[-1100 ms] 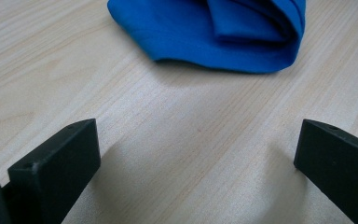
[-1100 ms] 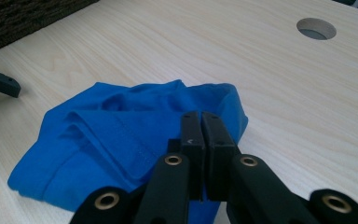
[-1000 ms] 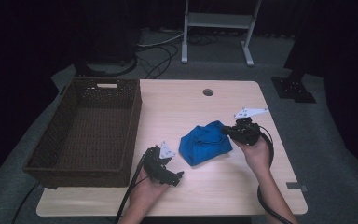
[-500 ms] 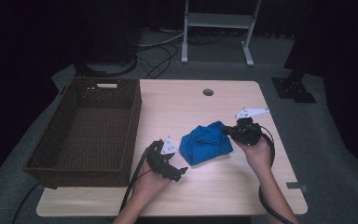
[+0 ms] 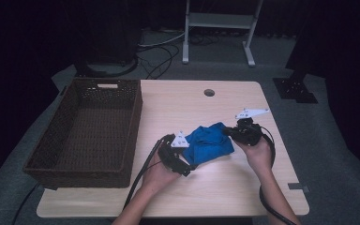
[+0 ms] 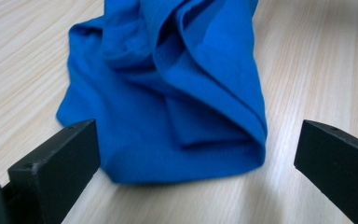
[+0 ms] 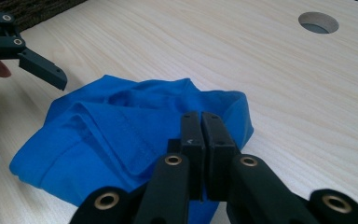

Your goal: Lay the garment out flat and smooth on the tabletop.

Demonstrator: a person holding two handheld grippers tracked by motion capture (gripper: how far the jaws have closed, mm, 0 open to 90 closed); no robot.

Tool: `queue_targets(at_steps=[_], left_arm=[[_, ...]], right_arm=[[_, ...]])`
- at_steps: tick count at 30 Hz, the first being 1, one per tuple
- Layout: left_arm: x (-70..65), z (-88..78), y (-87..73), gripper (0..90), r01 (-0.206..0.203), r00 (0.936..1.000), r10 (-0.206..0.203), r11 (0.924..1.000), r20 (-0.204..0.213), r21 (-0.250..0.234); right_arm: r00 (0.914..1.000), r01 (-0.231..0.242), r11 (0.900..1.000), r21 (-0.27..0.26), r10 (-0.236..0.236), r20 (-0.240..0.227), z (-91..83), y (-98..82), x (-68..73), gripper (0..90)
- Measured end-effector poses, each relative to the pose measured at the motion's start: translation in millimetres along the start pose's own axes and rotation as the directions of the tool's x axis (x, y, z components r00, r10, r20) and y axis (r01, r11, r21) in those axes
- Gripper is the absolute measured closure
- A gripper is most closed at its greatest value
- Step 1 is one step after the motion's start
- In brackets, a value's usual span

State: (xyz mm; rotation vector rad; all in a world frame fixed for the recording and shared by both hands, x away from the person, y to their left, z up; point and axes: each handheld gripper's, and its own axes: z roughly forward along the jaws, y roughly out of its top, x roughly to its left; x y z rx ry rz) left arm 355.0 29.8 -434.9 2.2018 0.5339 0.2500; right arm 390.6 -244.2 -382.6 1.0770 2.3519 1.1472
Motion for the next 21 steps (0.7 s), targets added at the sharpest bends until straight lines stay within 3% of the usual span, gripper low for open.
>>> queue_targets(at_steps=[9, 13, 21], left_arm=[[7.4, 17.0, 4.2, 0.0, 0.008, 0.9990, -0.009, 0.9996, 0.044, 0.026], [5.5, 18.7, 3.2, 0.0, 0.002, 0.9996, -0.003, 0.9977, 0.027, 0.067], [-1.7, 12.3, -1.4, 0.0, -0.017, 0.9997, 0.019, 0.9947, -0.014, 0.101]], right_arm=[[1.0000, -0.003, 1.000, 0.005, 0.003, -0.004, 2.4, -0.5, -0.2, 88.2], [1.0000, -0.005, 1.000, 0.004, 0.005, -0.003, 1.9, -0.6, -0.9, 88.2], [1.0000, -0.006, 1.000, 0.000, 0.006, -0.002, 0.2, -1.4, -0.3, 88.2]])
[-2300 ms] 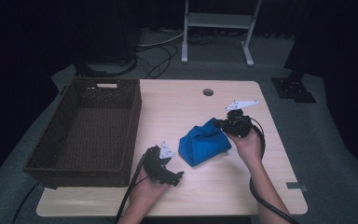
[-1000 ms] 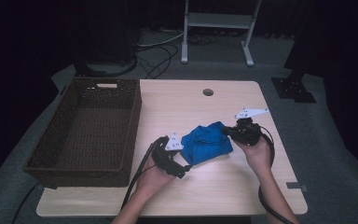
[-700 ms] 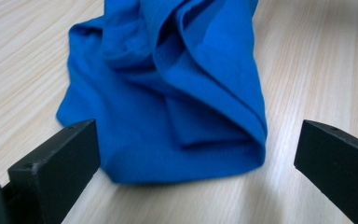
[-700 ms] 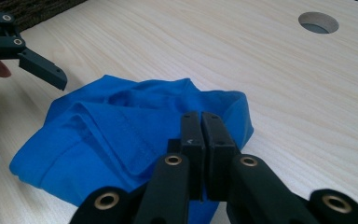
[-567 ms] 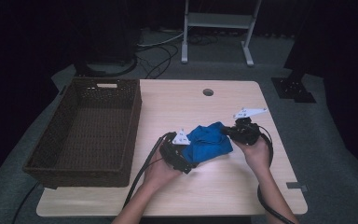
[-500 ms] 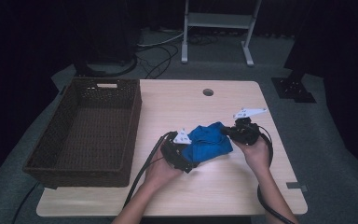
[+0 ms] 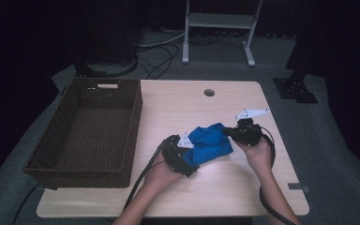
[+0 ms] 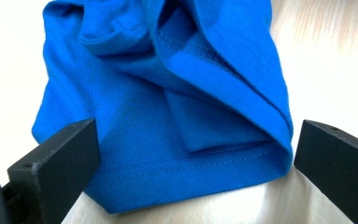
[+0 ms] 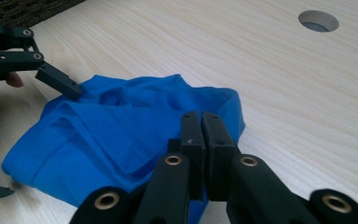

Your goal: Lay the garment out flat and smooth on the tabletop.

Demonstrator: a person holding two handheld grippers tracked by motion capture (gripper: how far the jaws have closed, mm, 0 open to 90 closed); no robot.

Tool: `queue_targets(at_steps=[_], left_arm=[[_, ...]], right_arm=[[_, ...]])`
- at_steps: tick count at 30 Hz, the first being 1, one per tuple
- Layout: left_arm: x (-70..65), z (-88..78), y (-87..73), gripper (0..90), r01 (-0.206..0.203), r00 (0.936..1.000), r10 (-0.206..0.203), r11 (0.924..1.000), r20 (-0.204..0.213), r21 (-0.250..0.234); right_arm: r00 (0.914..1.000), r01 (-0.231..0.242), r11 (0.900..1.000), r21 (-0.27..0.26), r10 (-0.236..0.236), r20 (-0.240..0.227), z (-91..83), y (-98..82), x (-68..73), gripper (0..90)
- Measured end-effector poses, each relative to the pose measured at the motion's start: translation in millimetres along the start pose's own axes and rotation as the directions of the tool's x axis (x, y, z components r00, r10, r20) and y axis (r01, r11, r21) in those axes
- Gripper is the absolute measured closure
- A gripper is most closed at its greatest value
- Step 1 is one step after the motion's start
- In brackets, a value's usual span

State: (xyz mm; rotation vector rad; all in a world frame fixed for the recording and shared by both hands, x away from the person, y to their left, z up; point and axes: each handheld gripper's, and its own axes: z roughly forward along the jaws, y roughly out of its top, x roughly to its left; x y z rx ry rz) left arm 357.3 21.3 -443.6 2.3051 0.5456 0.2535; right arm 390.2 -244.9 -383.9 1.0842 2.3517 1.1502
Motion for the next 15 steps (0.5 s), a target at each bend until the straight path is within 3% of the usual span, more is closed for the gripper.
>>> queue_targets(at_steps=[6, 15], left_arm=[[-6.4, -9.8, -6.8, 0.0, 0.016, 0.9993, -0.015, 0.9992, -0.034, 0.037], [-10.9, -23.0, -22.4, 0.0, 0.040, 0.9977, -0.039, 0.9991, -0.054, 0.014]], right_arm=[[1.0000, 0.008, 1.000, -0.004, -0.008, 0.002, 0.8, 1.2, 2.2, 88.2], [0.9999, 0.012, 1.000, -0.002, -0.012, 0.008, -0.1, 0.0, 5.0, 88.2]])
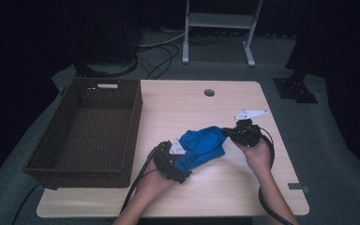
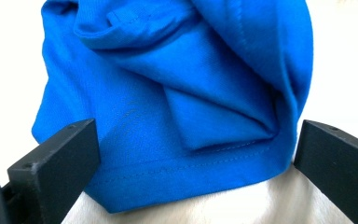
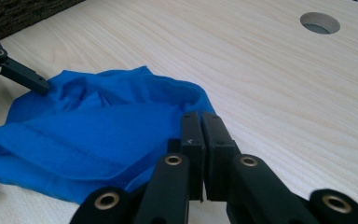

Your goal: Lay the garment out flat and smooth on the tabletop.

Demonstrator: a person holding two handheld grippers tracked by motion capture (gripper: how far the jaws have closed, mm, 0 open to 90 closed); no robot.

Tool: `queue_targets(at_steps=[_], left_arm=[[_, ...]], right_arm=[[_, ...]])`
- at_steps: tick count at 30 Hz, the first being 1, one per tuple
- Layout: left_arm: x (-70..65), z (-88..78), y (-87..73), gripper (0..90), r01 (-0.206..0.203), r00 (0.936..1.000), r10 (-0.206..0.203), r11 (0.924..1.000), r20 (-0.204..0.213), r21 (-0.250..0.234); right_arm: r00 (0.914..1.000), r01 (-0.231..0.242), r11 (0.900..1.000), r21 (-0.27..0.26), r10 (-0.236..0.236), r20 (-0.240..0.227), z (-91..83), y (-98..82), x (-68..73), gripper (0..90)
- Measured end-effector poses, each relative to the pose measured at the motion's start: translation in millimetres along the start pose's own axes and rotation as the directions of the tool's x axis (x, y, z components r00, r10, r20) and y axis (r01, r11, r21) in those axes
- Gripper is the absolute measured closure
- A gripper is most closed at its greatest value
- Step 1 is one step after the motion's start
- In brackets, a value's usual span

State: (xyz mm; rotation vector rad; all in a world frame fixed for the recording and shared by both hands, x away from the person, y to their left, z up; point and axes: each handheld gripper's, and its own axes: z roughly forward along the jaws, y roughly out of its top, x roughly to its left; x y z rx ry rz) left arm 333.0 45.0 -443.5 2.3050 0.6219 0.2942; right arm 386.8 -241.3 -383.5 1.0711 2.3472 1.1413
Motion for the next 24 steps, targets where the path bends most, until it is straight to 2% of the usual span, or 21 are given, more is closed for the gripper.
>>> queue_targets(at_steps=[8, 17, 24], left_arm=[[-0.7, -2.1, -4.5, 0.0, 0.004, 1.0000, -0.004, 0.9998, -0.006, -0.019], [1.5, -2.8, -5.5, 0.0, 0.052, 0.9972, -0.053, 0.9984, -0.052, -0.023], [0.1, -4.0, -6.7, 0.0, 0.049, 0.9974, -0.051, 0.9986, -0.052, -0.021]], right_arm=[[0.9999, -0.010, 1.000, 0.000, 0.010, 0.012, -3.3, -5.1, -1.0, 88.3], [0.9995, -0.016, 1.000, 0.001, 0.016, 0.027, -9.5, -12.3, -3.5, 88.3], [0.9992, -0.019, 1.000, 0.008, 0.019, 0.036, -15.2, -21.2, -4.0, 88.3]])
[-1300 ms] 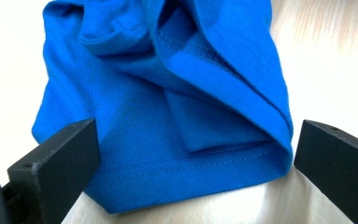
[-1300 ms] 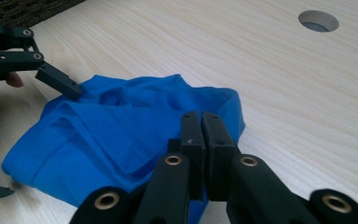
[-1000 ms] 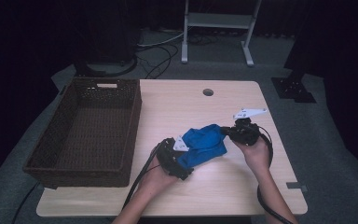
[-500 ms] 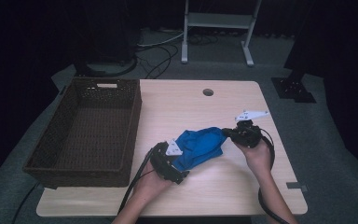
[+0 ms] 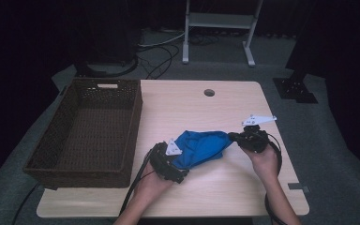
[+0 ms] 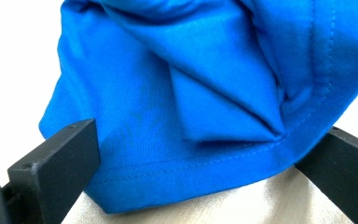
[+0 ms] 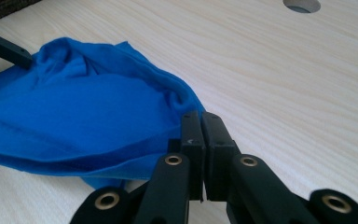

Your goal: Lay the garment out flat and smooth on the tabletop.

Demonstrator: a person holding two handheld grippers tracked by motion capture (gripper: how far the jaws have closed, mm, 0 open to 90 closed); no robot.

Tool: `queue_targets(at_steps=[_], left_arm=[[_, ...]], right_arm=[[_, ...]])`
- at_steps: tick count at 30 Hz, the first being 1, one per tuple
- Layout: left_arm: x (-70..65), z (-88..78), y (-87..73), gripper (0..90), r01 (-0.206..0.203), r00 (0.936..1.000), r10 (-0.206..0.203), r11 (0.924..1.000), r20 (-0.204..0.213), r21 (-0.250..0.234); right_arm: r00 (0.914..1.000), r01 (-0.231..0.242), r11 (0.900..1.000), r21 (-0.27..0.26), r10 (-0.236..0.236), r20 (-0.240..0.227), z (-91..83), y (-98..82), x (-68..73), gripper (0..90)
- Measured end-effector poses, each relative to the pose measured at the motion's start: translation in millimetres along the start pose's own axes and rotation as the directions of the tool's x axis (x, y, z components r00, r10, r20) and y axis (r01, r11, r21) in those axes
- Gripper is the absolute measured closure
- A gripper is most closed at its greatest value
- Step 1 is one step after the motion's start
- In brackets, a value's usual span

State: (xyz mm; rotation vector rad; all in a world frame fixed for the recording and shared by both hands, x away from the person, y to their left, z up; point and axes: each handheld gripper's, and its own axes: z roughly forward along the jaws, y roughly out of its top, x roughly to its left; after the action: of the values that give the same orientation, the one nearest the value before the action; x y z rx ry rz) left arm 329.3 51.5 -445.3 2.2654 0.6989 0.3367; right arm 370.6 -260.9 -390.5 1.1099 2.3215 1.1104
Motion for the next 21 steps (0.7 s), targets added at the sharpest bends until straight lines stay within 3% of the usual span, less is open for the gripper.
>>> queue_targets(at_steps=[10, 21], left_arm=[[-0.1, 0.0, -0.1, 0.0, 0.000, 1.0000, 0.000, 1.0000, 0.001, 0.000], [0.0, -0.2, -0.2, 0.0, -0.002, 1.0000, 0.002, 1.0000, 0.002, 0.000]], right_arm=[[0.9999, 0.000, 1.000, 0.019, 0.000, 0.017, -10.5, -16.1, 2.5, 88.3], [0.9980, -0.024, 0.999, 0.021, 0.022, 0.060, -20.1, -29.2, -7.3, 88.4]])
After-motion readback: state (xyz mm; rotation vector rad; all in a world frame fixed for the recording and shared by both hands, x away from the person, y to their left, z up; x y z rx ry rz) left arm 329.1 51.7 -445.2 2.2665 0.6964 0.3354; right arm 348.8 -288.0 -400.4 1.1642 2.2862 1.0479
